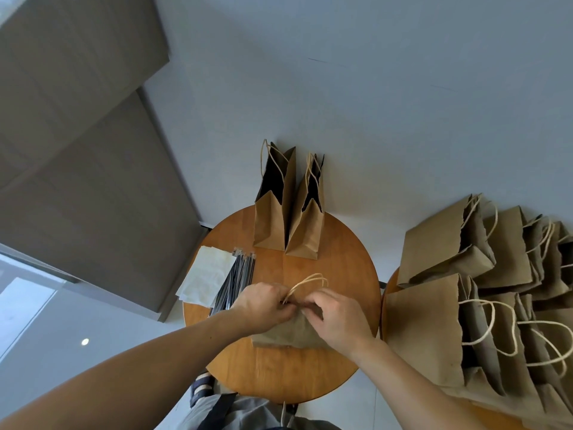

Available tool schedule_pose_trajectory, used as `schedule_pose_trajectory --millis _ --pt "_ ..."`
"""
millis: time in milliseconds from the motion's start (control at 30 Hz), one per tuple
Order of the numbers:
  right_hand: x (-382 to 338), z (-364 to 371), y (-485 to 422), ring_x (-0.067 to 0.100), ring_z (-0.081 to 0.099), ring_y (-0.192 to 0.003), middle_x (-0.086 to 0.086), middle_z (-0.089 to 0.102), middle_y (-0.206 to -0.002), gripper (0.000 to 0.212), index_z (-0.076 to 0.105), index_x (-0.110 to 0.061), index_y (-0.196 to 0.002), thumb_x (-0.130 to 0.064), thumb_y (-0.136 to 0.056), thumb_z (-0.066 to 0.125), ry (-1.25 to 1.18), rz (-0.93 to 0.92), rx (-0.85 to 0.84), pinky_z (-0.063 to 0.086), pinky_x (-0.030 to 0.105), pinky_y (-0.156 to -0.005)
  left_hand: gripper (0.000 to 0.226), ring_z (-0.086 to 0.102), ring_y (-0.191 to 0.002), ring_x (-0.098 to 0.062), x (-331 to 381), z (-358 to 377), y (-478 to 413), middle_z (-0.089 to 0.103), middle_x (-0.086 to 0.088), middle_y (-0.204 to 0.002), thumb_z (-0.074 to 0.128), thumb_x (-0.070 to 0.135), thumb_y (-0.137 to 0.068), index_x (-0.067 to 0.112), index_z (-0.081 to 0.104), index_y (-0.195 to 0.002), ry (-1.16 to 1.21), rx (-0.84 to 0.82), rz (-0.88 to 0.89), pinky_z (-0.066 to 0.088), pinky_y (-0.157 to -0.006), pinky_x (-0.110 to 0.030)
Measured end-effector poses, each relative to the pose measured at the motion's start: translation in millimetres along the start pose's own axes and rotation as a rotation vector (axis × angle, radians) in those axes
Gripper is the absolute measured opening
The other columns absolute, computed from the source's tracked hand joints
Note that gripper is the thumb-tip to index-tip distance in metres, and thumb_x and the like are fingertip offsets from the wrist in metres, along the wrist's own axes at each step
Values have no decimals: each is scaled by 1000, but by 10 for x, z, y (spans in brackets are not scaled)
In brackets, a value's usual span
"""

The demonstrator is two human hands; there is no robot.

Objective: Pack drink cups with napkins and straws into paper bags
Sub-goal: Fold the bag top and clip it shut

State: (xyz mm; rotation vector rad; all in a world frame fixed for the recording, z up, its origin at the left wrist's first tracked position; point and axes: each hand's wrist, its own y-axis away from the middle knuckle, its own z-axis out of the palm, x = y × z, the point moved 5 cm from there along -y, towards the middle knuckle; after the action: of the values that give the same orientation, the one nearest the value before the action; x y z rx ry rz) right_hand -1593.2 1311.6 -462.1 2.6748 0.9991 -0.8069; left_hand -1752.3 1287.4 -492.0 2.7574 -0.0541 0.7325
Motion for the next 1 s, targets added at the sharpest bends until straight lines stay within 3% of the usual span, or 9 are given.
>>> schedule_pose_trajectory --millis 100,200,367,467,600,667,767,867,1000 --pt "72 -144 172 6 63 -71 -10 68 -88 16 71 -20 -91 -34 -92 65 -51 -96 206 56 23 -55 35 63 -83 -4 -177 3 74 67 16 -96 57 57 -83 35 66 -108 52 -41 -23 56 -75 -27" --pt "302 -259 270 5 61 -73 -10 63 -97 30 65 -23 -100 -50 -87 62 12 -1 295 52 15 -51 44 59 -88 5 -384 29 173 60 27 -102 63 58 -75 42 60 -116 111 -35 -107 53 -75 -15" --pt "802 -122 448 3 54 -95 -22 41 -124 71 42 -35 -139 -68 -79 64 92 347 40 44 10 -68 47 54 -90 5 -661 123 331 55 27 -106 73 48 -75 40 59 -119 167 -14 -255 43 -70 -8" --pt "981 73 546 3 55 -107 -24 50 -122 57 48 -37 -134 -52 -84 71 -187 460 -78 53 22 -85 22 57 -87 -1 -737 202 374 58 19 -96 69 42 -82 37 63 -102 156 -55 -291 54 -74 -21" --pt "1052 188 612 2 67 -87 -18 68 -91 13 61 -32 -102 -38 -92 66 -280 551 -33 59 32 -79 14 62 -82 -12 -701 214 411 62 7 -90 61 32 -91 19 68 -91 144 -60 -315 56 -77 -37" --pt "1021 151 621 -5 66 -75 -18 67 -86 13 62 -23 -99 -35 -94 63 -245 560 20 58 26 -71 18 61 -78 -10 -666 170 447 61 9 -84 57 33 -96 21 67 -88 149 -42 -314 55 -73 -34" --pt "847 36 581 -5 66 -76 -22 62 -101 14 59 -33 -108 -31 -95 63 -261 487 103 52 11 -62 23 59 -73 -6 -627 52 542 62 11 -78 53 36 -99 25 68 -85 171 -16 -314 49 -63 -23" --pt "647 -84 527 0 67 -72 -19 67 -83 11 60 -35 -105 -29 -96 61 -326 440 176 53 14 -54 33 55 -62 -6 -608 -118 678 56 11 -65 54 34 -99 31 56 -66 244 39 -349 36 -52 -16" --pt "305 -222 384 7 67 -66 -16 68 -69 3 60 -34 -97 -32 -95 61 -356 416 256 58 25 -53 29 56 -67 -7 -561 -452 967 60 6 -73 53 34 -101 27 59 -73 347 120 -343 41 -58 -17"
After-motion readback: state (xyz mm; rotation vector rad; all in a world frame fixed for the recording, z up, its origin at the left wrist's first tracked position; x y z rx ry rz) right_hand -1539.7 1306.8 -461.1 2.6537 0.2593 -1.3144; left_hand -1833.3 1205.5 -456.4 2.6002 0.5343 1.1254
